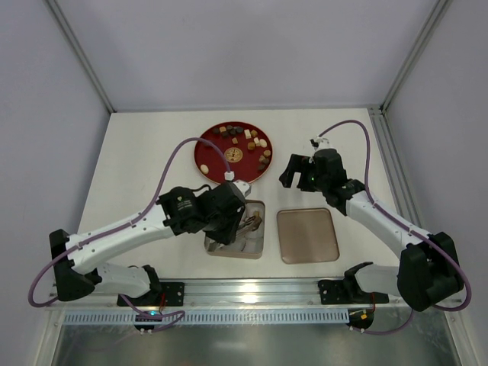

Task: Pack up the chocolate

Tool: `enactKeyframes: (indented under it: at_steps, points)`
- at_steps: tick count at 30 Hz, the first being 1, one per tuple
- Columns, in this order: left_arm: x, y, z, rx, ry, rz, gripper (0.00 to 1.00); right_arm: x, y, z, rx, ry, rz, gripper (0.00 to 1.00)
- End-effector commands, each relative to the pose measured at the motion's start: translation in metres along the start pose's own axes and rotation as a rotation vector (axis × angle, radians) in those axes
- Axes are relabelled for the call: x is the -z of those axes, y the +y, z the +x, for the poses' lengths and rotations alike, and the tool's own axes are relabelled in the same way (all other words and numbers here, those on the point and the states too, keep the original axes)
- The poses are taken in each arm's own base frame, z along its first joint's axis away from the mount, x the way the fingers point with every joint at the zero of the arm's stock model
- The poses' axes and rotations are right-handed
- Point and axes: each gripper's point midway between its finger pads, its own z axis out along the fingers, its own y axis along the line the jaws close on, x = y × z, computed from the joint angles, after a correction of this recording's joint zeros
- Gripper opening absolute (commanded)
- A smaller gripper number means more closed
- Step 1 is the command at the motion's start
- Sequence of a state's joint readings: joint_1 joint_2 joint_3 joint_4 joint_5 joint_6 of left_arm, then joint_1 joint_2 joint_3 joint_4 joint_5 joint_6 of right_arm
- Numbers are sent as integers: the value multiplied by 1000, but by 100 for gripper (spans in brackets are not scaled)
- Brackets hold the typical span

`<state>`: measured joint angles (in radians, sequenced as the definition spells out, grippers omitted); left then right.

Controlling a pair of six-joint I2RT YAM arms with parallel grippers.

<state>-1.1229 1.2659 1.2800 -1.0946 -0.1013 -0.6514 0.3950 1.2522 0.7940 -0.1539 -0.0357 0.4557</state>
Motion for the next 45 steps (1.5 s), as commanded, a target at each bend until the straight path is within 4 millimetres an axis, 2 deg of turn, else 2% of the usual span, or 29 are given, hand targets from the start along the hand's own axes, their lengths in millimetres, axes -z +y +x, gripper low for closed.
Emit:
enactKeyframes:
  at_steps: [1, 5, 17, 21, 35, 45]
  points:
    - [-7, -6, -9, 19, -37, -6, 28, 6, 4, -16, -6, -62, -11, 100]
    - [-7, -1, -7, 27, -36, -30, 28, 6, 4, -16, -4, -63, -11, 100]
    - [-8, -2, 6, 13, 1, -14, 29, 6, 5, -16, -6, -62, -14, 100]
    - [-9, -3, 6, 7, 6, -13, 32, 5, 5, -16, -8, -61, -16, 100]
    - [-14, -3, 7, 4, 15, -21, 33, 5, 5, -14, -10, -59, -16, 100]
    - [13, -6, -13, 13, -78, 4, 35, 5, 6, -15, -8, -59, -20, 100]
